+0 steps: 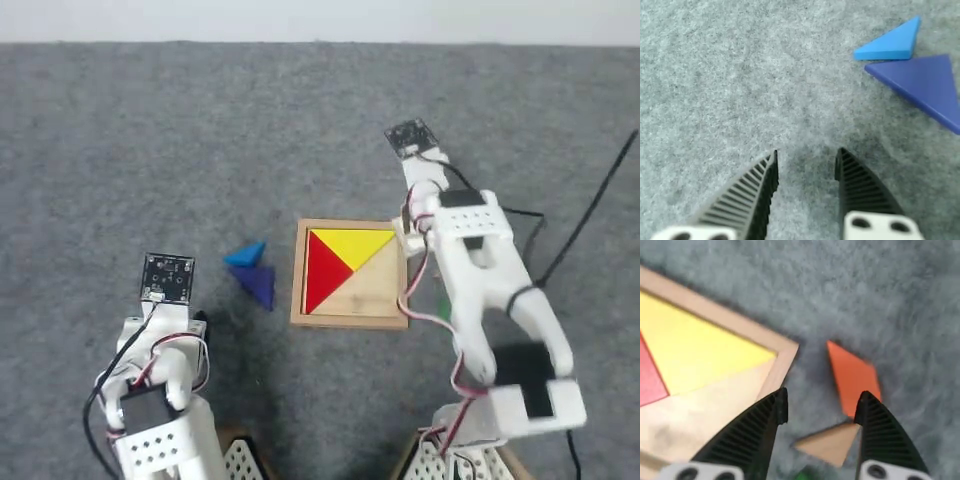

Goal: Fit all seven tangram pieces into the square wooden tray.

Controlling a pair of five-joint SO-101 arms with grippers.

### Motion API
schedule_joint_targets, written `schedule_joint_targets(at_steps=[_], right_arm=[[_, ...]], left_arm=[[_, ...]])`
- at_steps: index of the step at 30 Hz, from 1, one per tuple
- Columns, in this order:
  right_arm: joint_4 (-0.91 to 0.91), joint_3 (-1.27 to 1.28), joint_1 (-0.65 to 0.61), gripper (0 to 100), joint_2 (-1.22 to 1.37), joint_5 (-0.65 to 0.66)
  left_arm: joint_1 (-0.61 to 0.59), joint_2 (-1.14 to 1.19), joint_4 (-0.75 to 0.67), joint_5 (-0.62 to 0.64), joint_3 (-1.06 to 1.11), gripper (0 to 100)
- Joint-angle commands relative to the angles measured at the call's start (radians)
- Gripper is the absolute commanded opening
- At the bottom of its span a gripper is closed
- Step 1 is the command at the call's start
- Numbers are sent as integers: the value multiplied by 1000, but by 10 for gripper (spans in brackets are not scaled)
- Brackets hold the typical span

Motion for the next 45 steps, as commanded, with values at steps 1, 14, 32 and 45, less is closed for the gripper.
schedule_joint_targets(at_steps=[1, 14, 32, 45], right_arm=[[50, -186, 22, 231, 134, 51], [186, -474, 153, 231, 437, 55], [414, -694, 263, 229, 446, 21], [452, -655, 143, 208, 446, 69]], left_arm=[[0, -18, 5, -15, -7, 190], [0, -18, 5, -15, -7, 190], [0, -18, 5, -15, -7, 190], [0, -18, 5, -15, -7, 190]])
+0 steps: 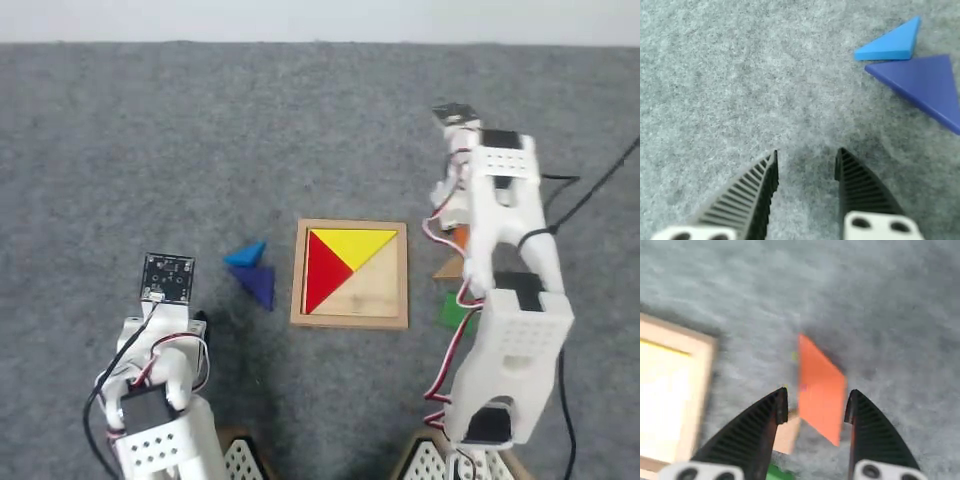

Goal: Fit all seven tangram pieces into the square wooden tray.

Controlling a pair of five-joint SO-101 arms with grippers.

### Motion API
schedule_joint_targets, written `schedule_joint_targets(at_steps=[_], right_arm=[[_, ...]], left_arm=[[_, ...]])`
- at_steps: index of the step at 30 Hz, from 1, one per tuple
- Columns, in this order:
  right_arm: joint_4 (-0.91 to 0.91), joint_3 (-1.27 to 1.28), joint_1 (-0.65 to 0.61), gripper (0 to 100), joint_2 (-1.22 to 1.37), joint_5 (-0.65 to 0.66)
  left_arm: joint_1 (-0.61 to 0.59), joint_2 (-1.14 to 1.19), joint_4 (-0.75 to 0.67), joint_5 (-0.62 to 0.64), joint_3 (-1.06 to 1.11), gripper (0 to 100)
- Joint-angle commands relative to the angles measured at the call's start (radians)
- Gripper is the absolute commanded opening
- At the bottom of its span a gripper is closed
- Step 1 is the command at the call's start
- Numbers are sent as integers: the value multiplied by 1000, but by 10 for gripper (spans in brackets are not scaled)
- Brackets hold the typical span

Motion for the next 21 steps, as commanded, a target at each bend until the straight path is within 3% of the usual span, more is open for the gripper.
schedule_joint_targets(at_steps=[1, 21], right_arm=[[7, -14, -13, 208, -18, 20], [19, -87, 127, 204, 163, 58]], left_arm=[[0, -18, 5, -15, -7, 190], [0, -18, 5, -15, -7, 190]])
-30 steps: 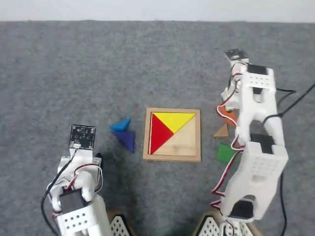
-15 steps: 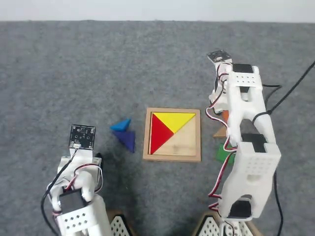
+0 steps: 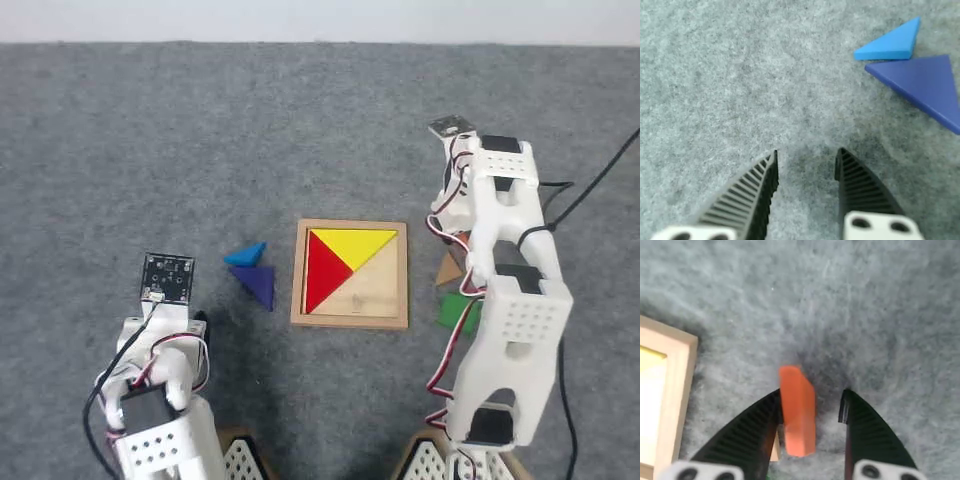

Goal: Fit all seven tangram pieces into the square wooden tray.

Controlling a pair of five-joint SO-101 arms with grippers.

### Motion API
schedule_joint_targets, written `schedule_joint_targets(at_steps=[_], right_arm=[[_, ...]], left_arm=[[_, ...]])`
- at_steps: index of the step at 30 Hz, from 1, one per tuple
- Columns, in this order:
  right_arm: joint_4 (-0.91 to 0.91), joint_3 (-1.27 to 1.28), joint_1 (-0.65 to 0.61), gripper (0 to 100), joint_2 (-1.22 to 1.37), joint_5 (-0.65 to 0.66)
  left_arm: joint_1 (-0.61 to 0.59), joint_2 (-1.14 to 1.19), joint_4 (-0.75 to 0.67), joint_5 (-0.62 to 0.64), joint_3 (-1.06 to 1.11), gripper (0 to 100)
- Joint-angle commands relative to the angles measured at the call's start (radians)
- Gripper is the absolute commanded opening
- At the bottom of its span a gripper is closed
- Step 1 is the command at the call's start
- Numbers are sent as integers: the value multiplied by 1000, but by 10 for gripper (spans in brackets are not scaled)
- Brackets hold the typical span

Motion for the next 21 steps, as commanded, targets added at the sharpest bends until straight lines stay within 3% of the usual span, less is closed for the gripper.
schedule_joint_targets(at_steps=[1, 12, 21], right_arm=[[8, -29, 67, 204, 1, 5], [140, -204, 94, 208, -35, 6], [151, -221, 22, 209, 8, 60]], left_arm=[[0, -18, 5, -15, -7, 190], [0, -18, 5, -15, -7, 190], [0, -18, 5, -15, -7, 190]])
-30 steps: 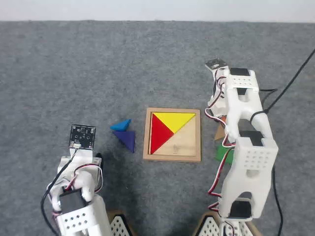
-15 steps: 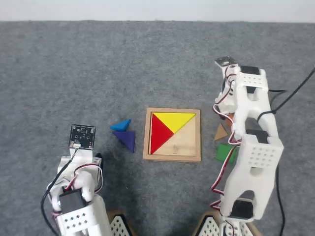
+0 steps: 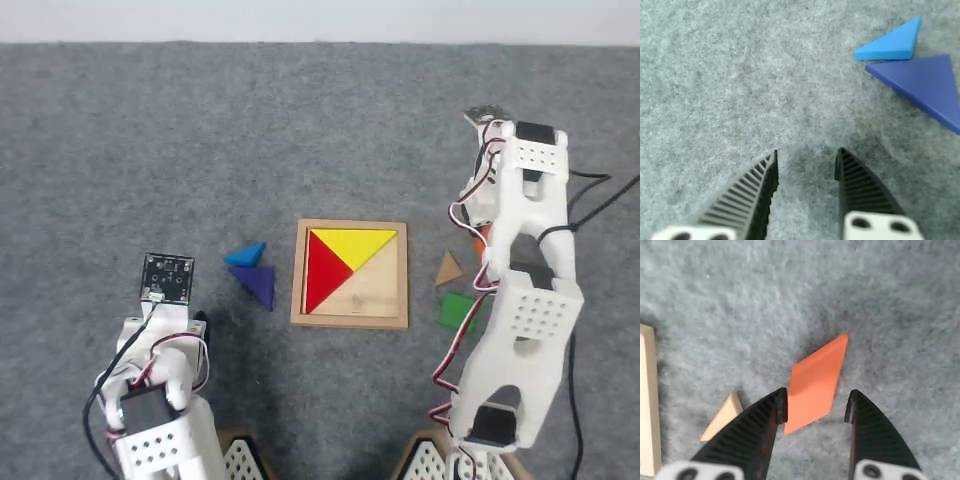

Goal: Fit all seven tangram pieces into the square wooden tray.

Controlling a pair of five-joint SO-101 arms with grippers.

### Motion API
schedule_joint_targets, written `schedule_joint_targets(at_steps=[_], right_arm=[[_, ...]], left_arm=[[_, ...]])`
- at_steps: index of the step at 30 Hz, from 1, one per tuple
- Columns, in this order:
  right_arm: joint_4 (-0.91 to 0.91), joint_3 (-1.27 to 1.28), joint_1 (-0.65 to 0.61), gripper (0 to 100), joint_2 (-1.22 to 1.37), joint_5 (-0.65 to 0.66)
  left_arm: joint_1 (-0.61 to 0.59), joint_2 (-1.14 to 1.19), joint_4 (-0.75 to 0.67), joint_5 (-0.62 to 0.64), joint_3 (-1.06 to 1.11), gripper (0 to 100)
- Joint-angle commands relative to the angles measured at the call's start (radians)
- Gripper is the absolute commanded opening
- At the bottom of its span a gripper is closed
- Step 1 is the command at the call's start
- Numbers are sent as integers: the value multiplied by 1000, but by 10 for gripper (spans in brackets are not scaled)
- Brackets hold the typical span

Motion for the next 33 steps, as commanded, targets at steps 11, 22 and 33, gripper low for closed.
schedule_joint_targets(at_steps=[11, 22, 33], right_arm=[[-8, -44, -39, 205, 119, 64], [-15, -46, -39, 16, 67, -5], [102, -46, -249, 17, -134, -272]], left_arm=[[0, -18, 5, -15, -7, 190], [0, -18, 5, -15, -7, 190], [0, -18, 5, -15, -7, 190]])
